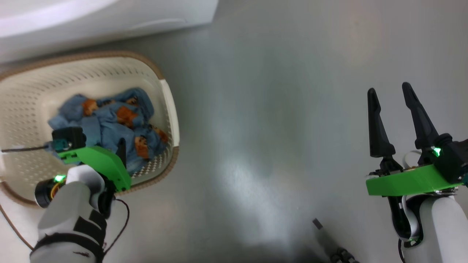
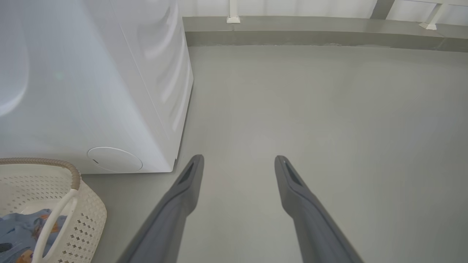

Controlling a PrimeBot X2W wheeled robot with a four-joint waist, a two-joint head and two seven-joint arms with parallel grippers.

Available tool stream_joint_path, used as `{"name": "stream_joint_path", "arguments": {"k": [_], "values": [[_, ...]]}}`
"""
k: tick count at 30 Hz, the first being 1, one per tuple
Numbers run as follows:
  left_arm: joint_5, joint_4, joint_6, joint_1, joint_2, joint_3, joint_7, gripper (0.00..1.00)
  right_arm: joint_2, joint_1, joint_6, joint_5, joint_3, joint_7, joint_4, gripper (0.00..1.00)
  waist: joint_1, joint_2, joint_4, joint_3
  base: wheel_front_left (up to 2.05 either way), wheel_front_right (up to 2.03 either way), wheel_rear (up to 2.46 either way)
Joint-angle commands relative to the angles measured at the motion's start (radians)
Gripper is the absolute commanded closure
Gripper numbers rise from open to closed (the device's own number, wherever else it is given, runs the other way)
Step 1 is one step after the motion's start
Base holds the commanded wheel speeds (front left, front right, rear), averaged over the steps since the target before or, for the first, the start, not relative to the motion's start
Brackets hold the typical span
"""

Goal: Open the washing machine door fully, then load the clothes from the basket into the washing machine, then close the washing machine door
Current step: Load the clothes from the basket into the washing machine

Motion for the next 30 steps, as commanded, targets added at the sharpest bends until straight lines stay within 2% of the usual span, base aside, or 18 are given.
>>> {"name": "stream_joint_path", "arguments": {"k": [1, 13, 14, 15, 16, 17, 19, 20, 30], "values": [[-0.012, 0.001, 0.01, 0.006, 0.039, 0.025, 0.021, 0.0, -0.009, 0.0, 0.004, 0.015, 0.026, -0.013, -0.013, 0.0, -0.0002, 0.0, -0.041, 0.104, 0.0, 0.0, 0.0], [-0.084, 0.011, 0.019, -0.056, 0.066, 0.071, 0.174, 0.0, -0.009, -0.047, 0.004, 0.037, 0.053, -0.037, 0.025, 0.0, -0.0002, 0.0, -0.062, 0.18, 0.0, 0.0, 0.0], [-0.087, 0.011, 0.022, -0.06, 0.069, 0.072, 0.18, 0.06, -0.009, -0.049, 0.004, 0.038, 0.054, -0.038, 0.027, 0.0, -0.0002, 0.0, -0.064, 0.182, 0.0, 0.0, 0.0], [-0.087, 0.011, 0.022, -0.06, 0.069, 0.072, 0.18, 0.06, -0.009, -0.049, 0.004, 0.038, 0.054, -0.038, 0.027, 0.0, -0.0002, 0.0, -0.064, 0.182, 0.0, 0.0, 0.0], [-0.09, 0.012, 0.022, -0.062, 0.071, 0.073, 0.193, 0.18, -0.009, -0.05, 0.004, 0.04, 0.056, -0.039, 0.029, 0.0, -0.0002, 0.0, -0.066, 0.184, 0.0, 0.0, 0.0], [-0.092, 0.012, 0.023, -0.064, 0.073, 0.073, 0.204, 0.48, -0.009, -0.05, 0.004, 0.041, 0.056, -0.04, 0.031, 0.0, -0.0002, 0.0, -0.069, 0.185, 0.0, 0.0, 0.0], [-0.094, 0.012, 0.025, -0.068, 0.078, 0.071, 0.211, 0.74, -0.009, -0.051, 0.004, 0.043, 0.055, -0.042, 0.034, 0.0, -0.0002, 0.0, -0.072, 0.186, 0.0, 0.0, 0.0], [-0.096, 0.012, 0.026, -0.069, 0.079, 0.071, 0.217, 1.0, -0.009, -0.051, 0.004, 0.045, 0.055, -0.043, 0.036, 0.0, -0.0002, 0.0, -0.073, 0.185, 0.0, 0.0, 0.0], [-0.101, 0.013, 0.043, -0.053, 0.069, 0.065, 0.133, 1.0, -0.009, -0.051, 0.004, 0.042, 0.043, -0.047, 0.046, 0.0, -0.0002, 0.0, -0.053, 0.155, 0.0, 0.0, 0.0]]}}
